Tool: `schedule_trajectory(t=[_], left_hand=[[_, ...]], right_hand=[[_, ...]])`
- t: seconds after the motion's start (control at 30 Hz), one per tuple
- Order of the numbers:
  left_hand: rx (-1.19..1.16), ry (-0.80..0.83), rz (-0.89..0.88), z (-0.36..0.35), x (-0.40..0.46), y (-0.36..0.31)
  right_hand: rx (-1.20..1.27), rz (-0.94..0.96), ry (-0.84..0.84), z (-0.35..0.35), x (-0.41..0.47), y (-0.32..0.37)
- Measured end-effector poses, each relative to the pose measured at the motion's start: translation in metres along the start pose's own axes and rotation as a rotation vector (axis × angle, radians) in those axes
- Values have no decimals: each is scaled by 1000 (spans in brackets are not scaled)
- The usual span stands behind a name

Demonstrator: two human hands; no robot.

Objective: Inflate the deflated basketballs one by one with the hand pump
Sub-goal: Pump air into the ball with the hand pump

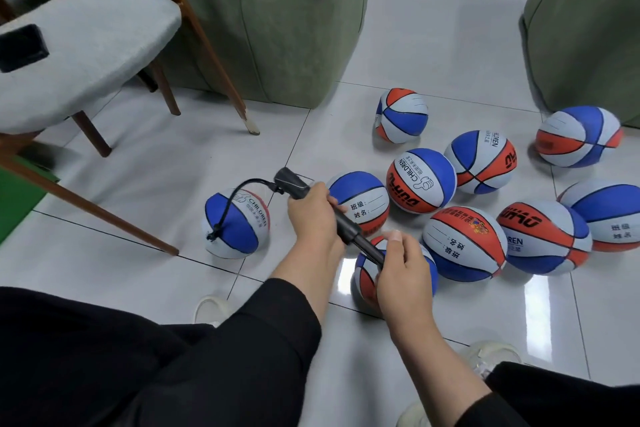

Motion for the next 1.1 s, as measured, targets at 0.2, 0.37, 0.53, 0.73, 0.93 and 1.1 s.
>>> schedule_trajectory(t=[0.2,0.37,0.53,0.73,0.93,1.1], left_hand=[[-5,-42,8,5,10,0],[-30,-16,18,-3,-24,26],[27,6,-6,-8,-23,17],[28,-12,30,-1,1,2],[-24,-65,101,11,8,7],[-49,-25,88,0,-27,35]], right_hand=[[-19,-13,-6,5,5,-2],[-67,65,-32,2,6,10],[-42,99,10,-7,2,16],[-4,71,-33,7,-5,11],[-49,61,-41,7,-6,11],[-81,79,-72,6,0,17]])
Point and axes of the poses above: each hand's wrist, its own x-axis towards the middle knuckle, its own z-axis out of the back of the hand, y = z × x, the point moved 9 cm from there along x, towards the middle knuckle, and after that the axes turned 8 degrees about -y, right-handed, at the moved point
